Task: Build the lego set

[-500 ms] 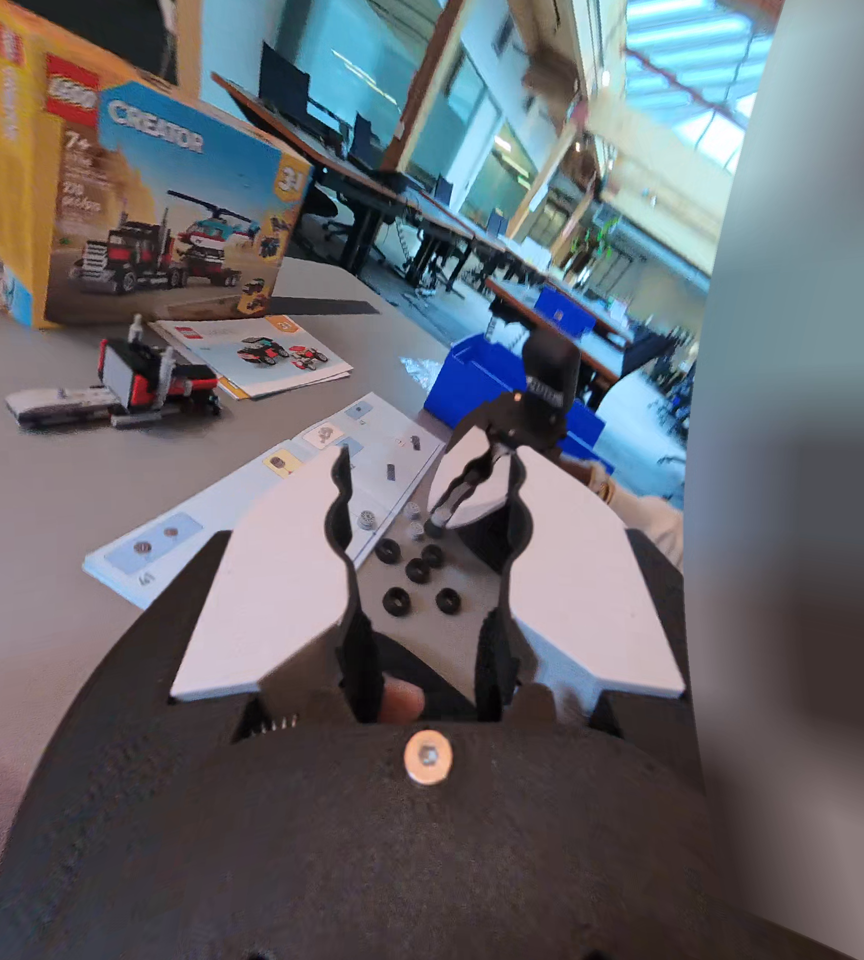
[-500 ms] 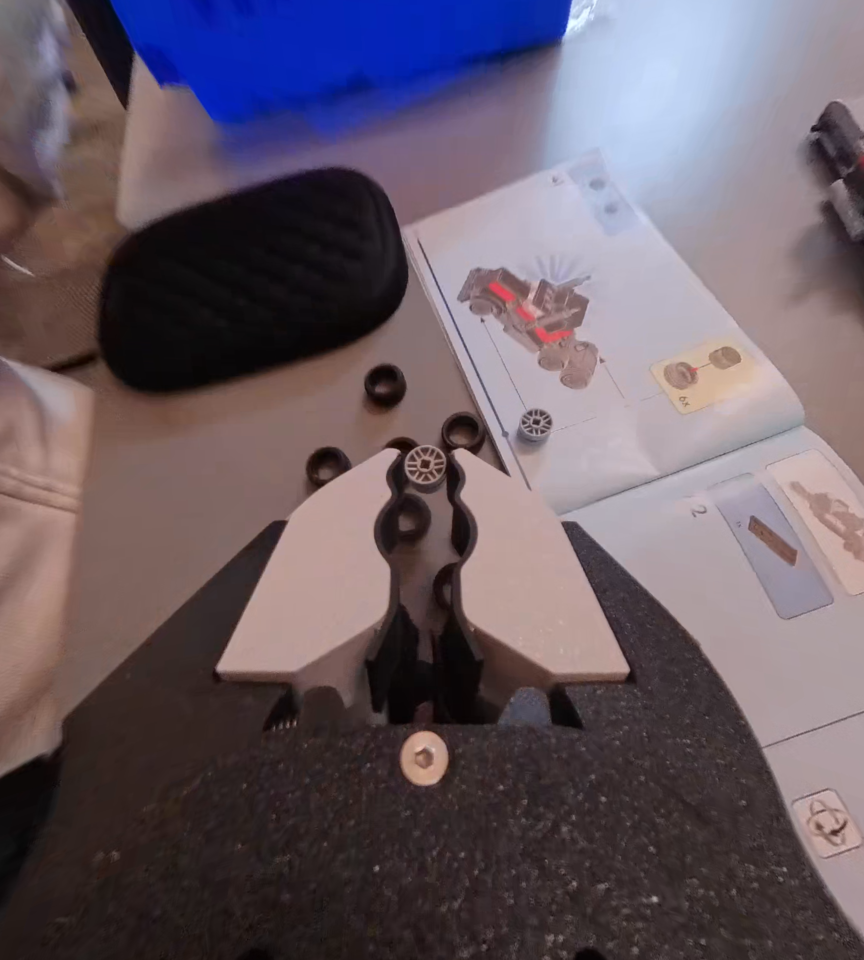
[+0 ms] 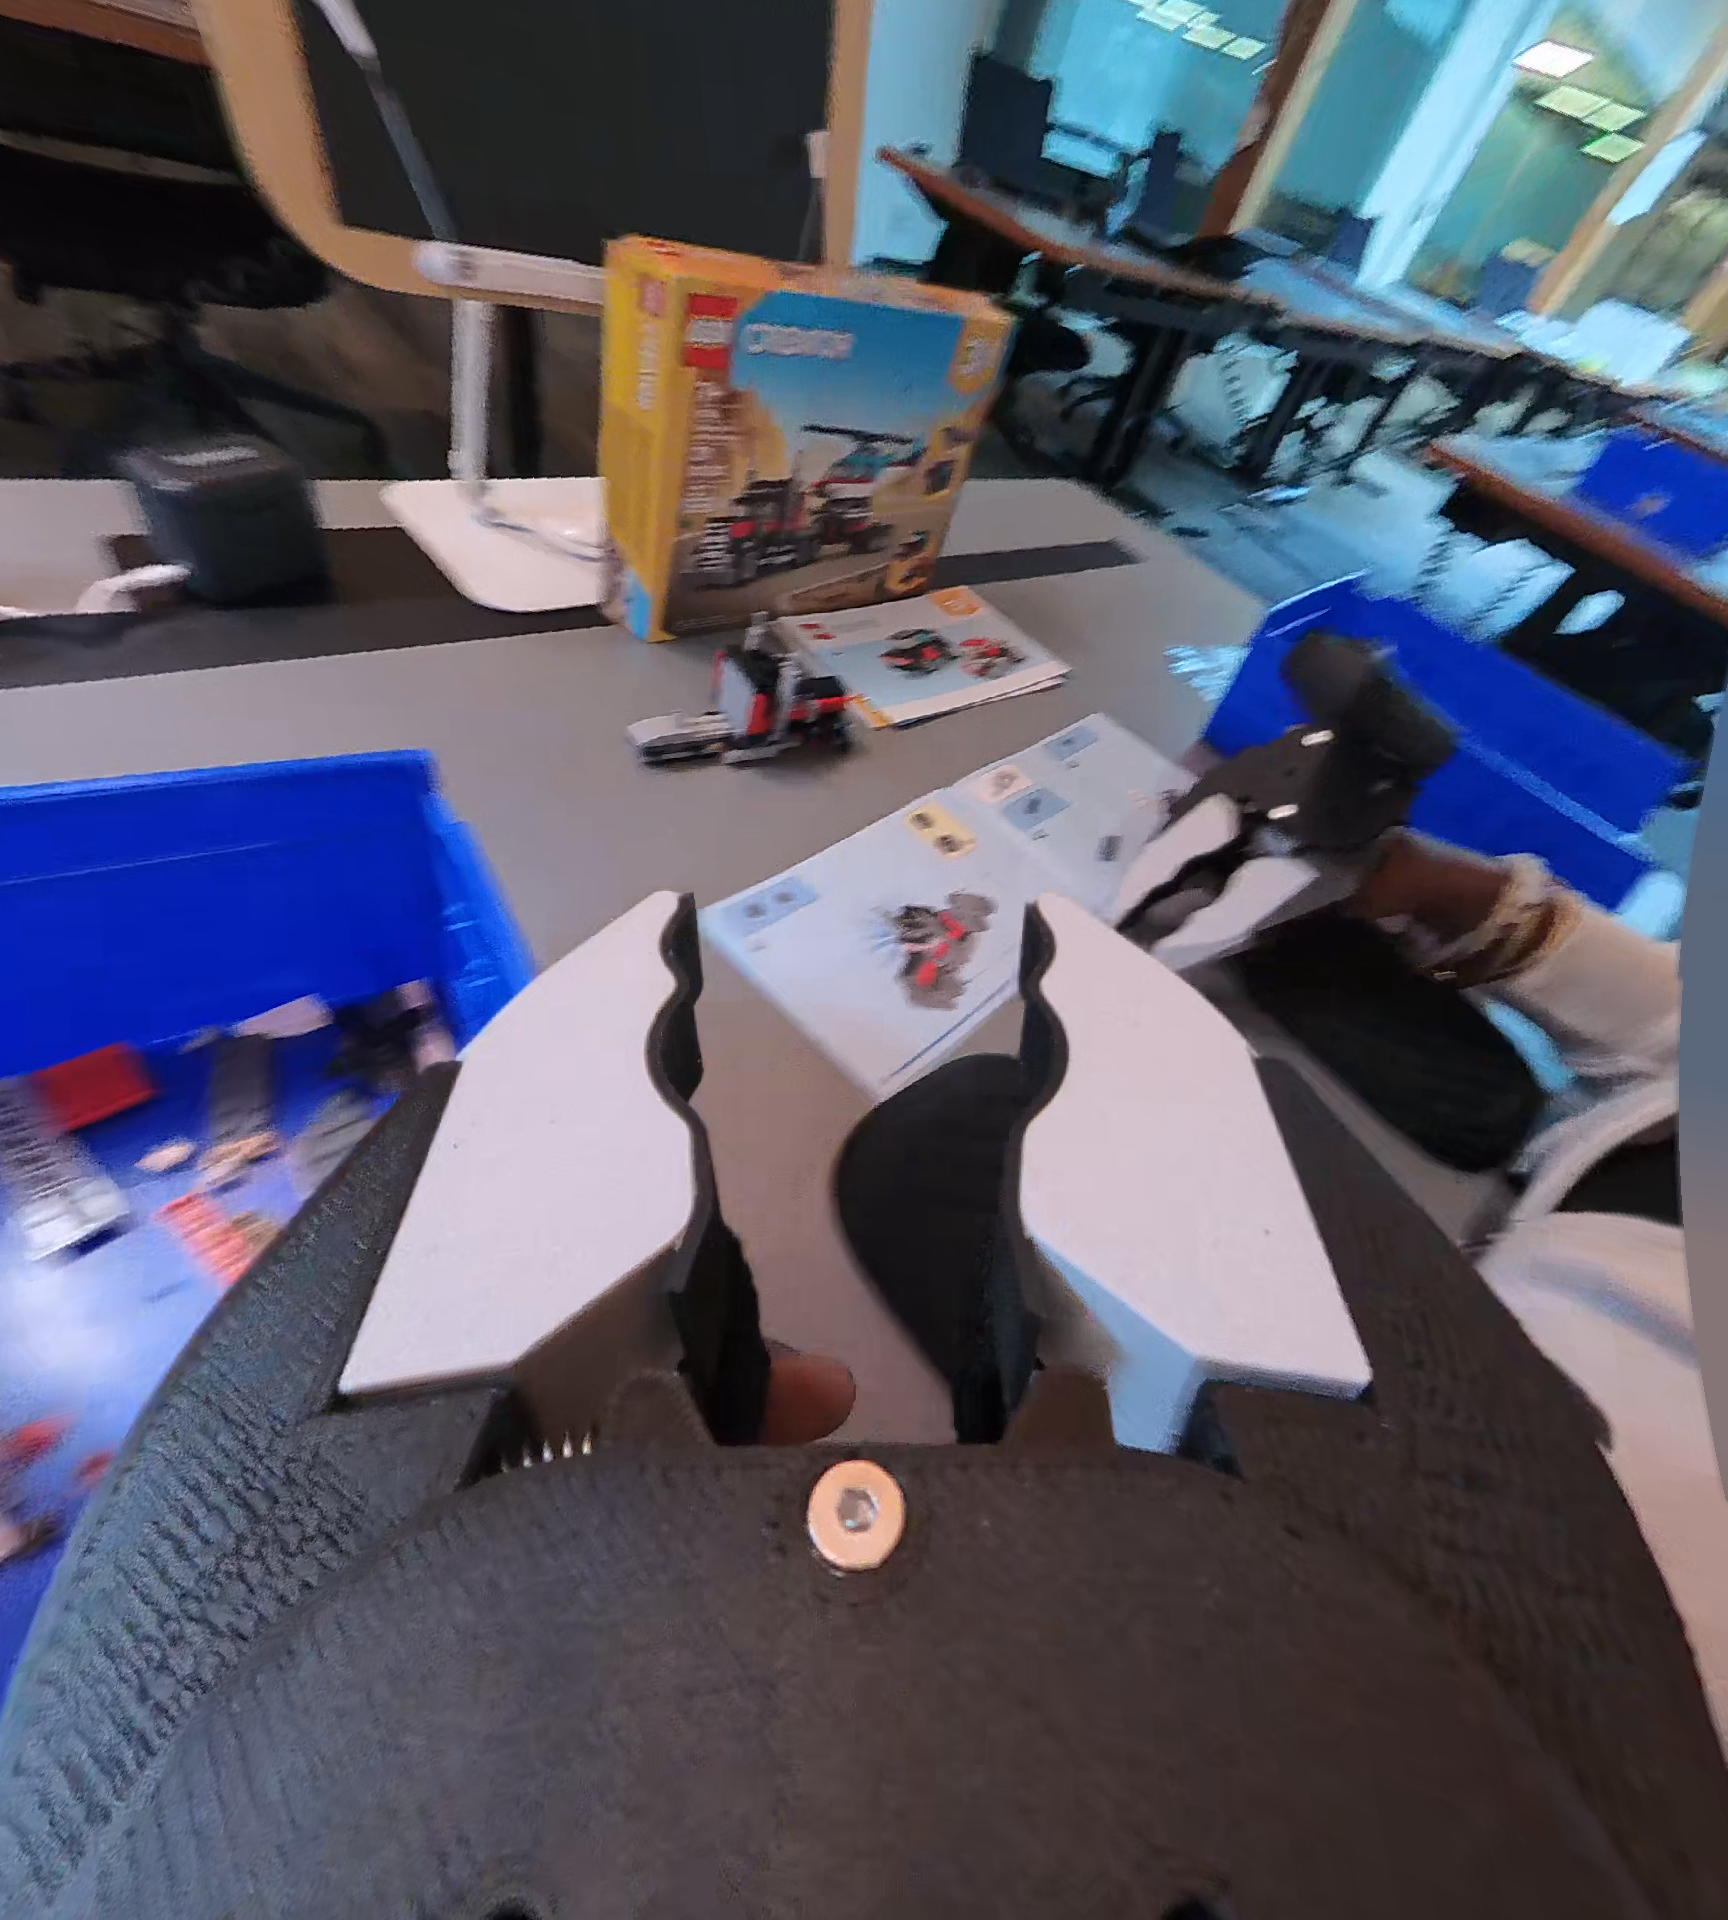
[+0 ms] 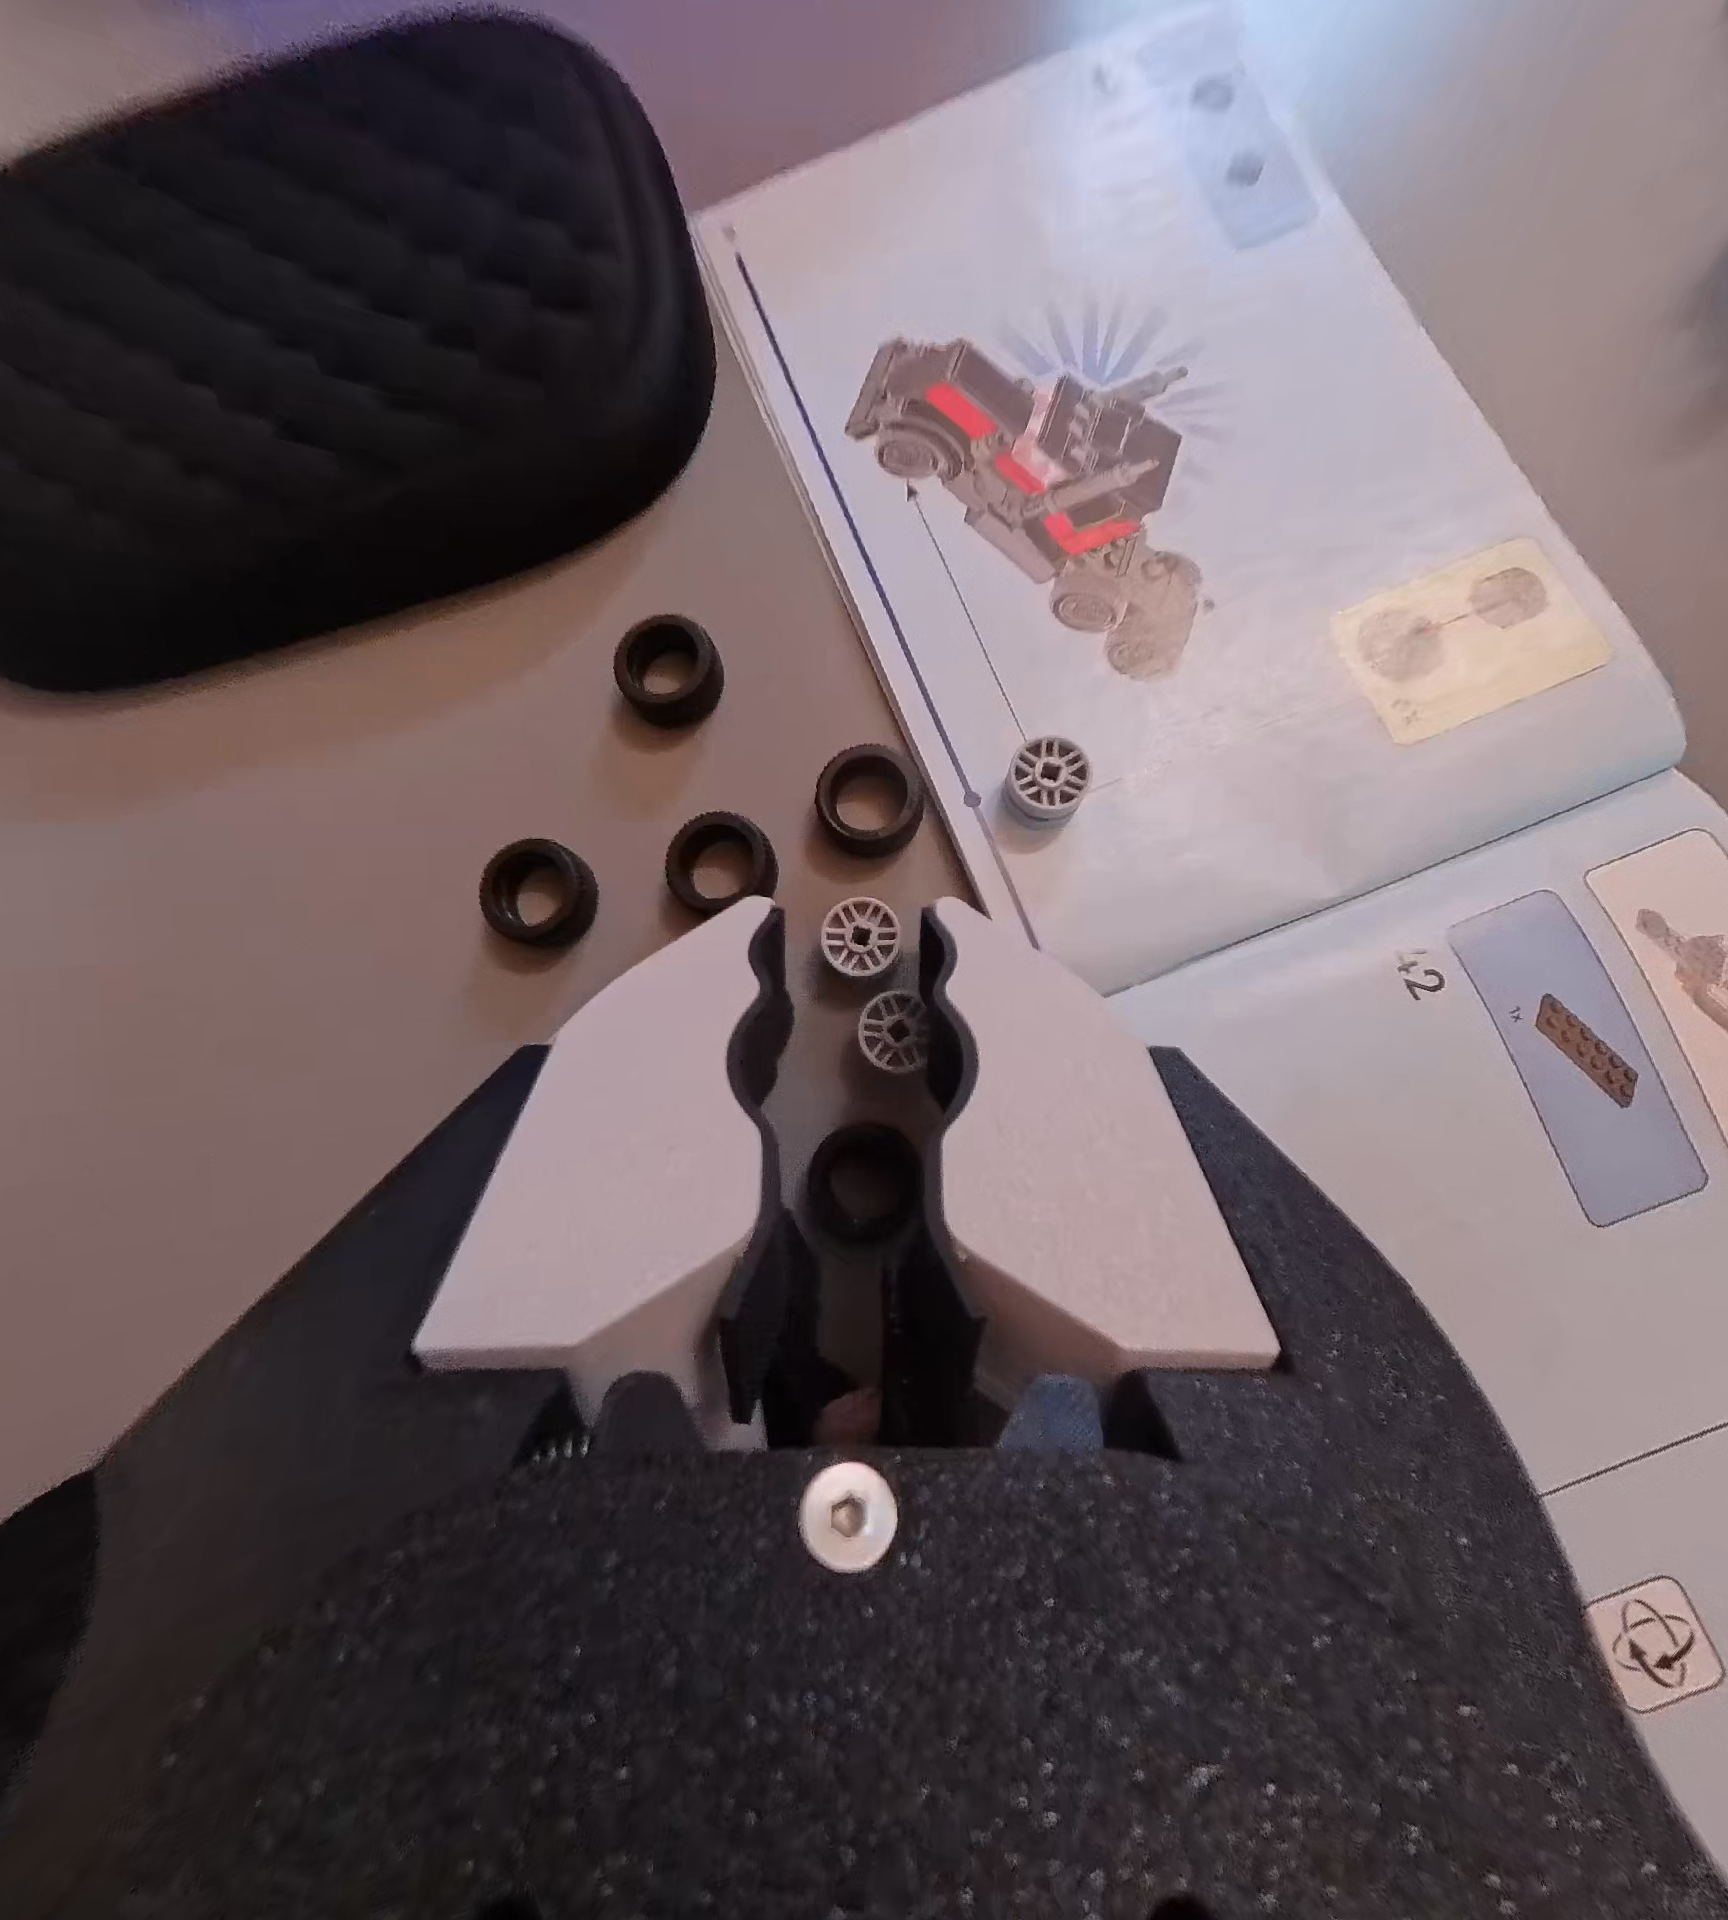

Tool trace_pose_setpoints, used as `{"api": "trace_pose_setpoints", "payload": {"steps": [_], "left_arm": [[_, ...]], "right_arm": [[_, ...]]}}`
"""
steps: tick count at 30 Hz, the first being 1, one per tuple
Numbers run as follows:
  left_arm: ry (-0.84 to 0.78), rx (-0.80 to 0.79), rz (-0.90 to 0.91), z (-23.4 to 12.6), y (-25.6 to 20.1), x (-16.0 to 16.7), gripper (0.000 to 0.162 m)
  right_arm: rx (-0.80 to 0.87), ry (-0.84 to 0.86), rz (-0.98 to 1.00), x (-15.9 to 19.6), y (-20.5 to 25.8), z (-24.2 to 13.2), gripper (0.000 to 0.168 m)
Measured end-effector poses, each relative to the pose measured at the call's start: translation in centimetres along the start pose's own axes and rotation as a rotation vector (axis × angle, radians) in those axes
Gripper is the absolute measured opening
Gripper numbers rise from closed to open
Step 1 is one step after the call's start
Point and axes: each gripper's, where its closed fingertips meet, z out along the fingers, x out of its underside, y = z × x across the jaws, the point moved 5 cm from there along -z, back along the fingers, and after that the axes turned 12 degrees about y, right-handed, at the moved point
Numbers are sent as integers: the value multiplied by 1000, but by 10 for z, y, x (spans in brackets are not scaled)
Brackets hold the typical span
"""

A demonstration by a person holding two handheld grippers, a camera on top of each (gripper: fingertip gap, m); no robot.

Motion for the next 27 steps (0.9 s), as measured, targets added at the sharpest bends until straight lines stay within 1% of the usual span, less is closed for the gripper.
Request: {"api": "trace_pose_setpoints", "payload": {"steps": [3, 6, 9, 13, 15, 17, 19, 21, 22, 25, 27], "left_arm": [[73, -209, 5, -27, 31, 7, 59], [239, -347, -21, -47, 61, 27, 54], [371, -458, -46, -61, 87, 46, 47], [571, -567, -50, -66, 110, 70, 46], [619, -555, -36, -63, 113, 80, 46], [615, -511, -37, -58, 112, 87, 46], [625, -531, -33, -60, 115, 94, 46], [624, -554, -20, -64, 119, 99, 46], [606, -538, -17, -65, 119, 100, 46], [526, -415, 12, -63, 112, 100, 43], [497, -253, 107, -55, 99, 101, 39]], "right_arm": [[-9, -124, 36, -4, -2, -16, 32], [-5, -286, 69, -7, -4, -37, 46], [40, -411, 89, -3, -9, -57, 49], [128, -504, 111, 8, -16, -68, 47], [179, -537, 118, 12, -19, -72, 46], [247, -563, 121, 17, -21, -77, 44], [308, -578, 115, 22, -22, -81, 42], [332, -604, 115, 25, -22, -86, 41], [334, -614, 123, 27, -22, -88, 40], [345, -622, 154, 33, -24, -93, 41], [348, -637, 173, 33, -24, -97, 40]]}}
